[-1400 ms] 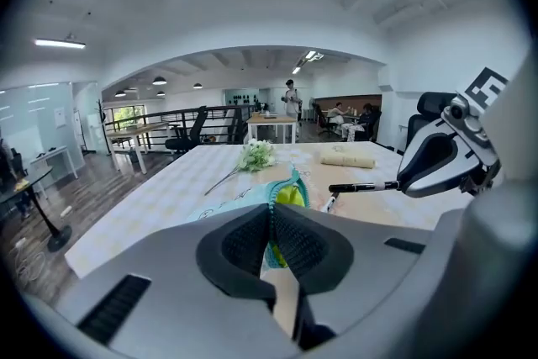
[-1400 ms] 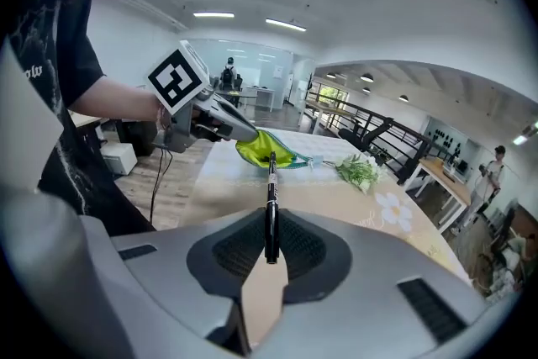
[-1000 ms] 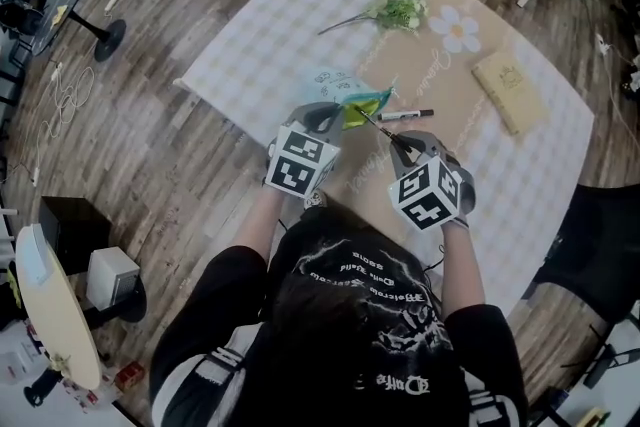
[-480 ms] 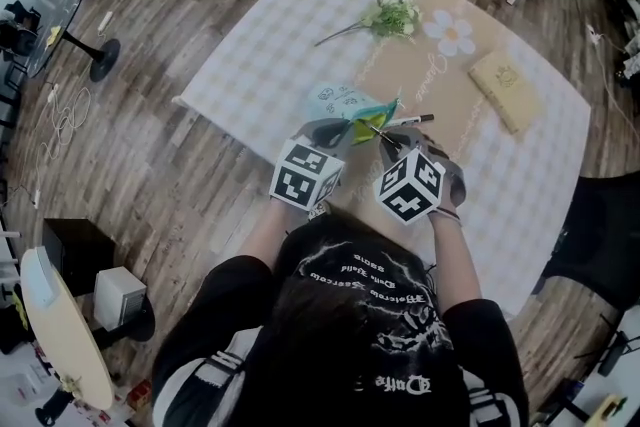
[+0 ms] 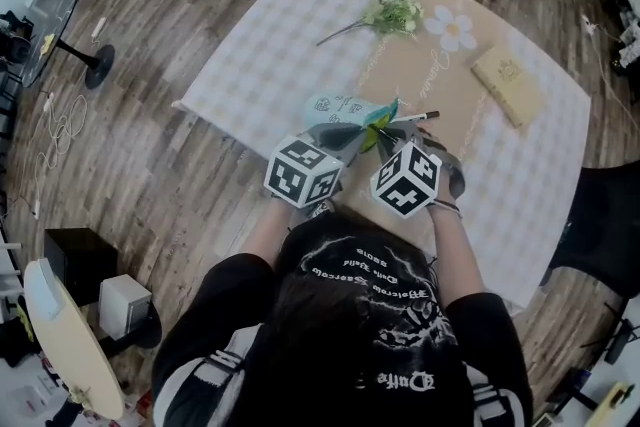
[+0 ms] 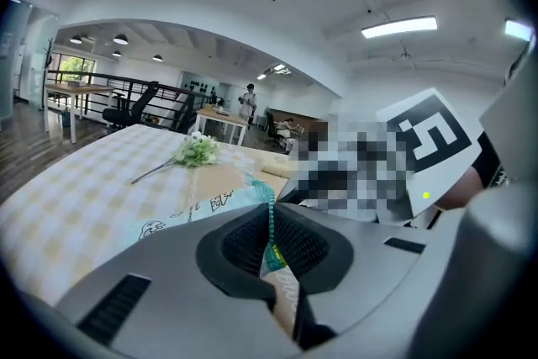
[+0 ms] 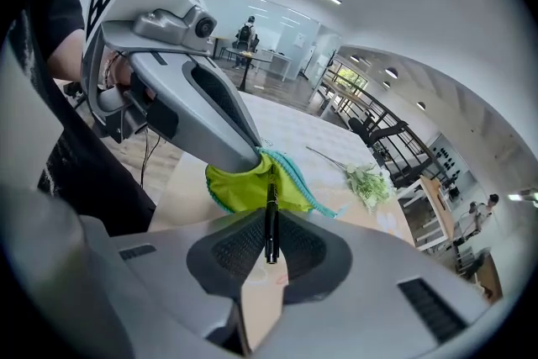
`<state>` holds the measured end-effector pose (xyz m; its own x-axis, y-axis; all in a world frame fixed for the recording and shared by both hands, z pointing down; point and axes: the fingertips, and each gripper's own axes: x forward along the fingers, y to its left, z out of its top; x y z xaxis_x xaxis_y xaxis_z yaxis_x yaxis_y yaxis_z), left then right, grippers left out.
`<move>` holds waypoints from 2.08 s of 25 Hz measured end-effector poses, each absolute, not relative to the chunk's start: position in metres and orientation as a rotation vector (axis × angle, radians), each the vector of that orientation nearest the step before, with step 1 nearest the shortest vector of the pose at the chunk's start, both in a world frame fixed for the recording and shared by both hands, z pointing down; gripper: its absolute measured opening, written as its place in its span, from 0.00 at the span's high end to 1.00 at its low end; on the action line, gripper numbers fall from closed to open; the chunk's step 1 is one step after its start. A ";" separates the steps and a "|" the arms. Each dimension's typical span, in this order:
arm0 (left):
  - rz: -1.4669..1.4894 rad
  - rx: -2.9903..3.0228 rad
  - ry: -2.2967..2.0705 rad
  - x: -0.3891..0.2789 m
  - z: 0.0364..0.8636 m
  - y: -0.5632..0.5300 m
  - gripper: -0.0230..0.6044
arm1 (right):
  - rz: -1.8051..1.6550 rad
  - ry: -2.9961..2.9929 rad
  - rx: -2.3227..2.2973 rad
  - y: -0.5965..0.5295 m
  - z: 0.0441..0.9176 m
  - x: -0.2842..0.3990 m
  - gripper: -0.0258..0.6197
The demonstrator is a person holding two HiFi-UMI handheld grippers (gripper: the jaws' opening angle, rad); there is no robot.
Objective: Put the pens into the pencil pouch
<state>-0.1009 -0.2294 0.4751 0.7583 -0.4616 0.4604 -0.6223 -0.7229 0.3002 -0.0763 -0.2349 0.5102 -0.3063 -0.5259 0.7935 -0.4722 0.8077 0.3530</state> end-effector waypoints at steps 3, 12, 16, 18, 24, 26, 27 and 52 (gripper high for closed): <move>0.467 2.509 -0.759 -0.100 0.474 -0.224 0.91 | -0.091 -1.966 0.712 -0.233 0.510 -0.089 0.87; 0.309 2.451 -0.606 -0.106 0.463 -0.219 0.91 | -0.096 -1.993 0.671 -0.236 0.510 -0.112 0.87; 0.202 2.392 -0.546 -0.112 0.462 -0.216 0.91 | -0.062 -2.022 0.657 -0.235 0.511 -0.120 0.87; 0.187 2.384 -0.578 -0.117 0.464 -0.220 0.91 | -0.045 -2.047 0.668 -0.236 0.511 -0.123 0.85; 0.091 2.328 -0.662 -0.115 0.459 -0.263 0.91 | 0.119 -2.179 0.738 -0.271 0.493 -0.104 0.66; 0.089 2.337 -0.679 -0.123 0.460 -0.253 0.91 | 0.161 -2.222 0.772 -0.259 0.487 -0.106 0.63; 0.089 2.342 -0.686 -0.128 0.460 -0.248 0.91 | 0.180 -2.242 0.791 -0.252 0.484 -0.106 0.62; 0.126 2.307 -0.922 -0.142 0.449 -0.264 0.91 | 0.244 -2.151 0.773 -0.289 0.549 0.068 0.65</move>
<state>-0.1416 -0.2641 0.4491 0.7492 -0.5855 0.3097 -0.6472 -0.5474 0.5306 0.0681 -0.2891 0.5488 -0.4769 -0.4446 0.7582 -0.6031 0.7931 0.0857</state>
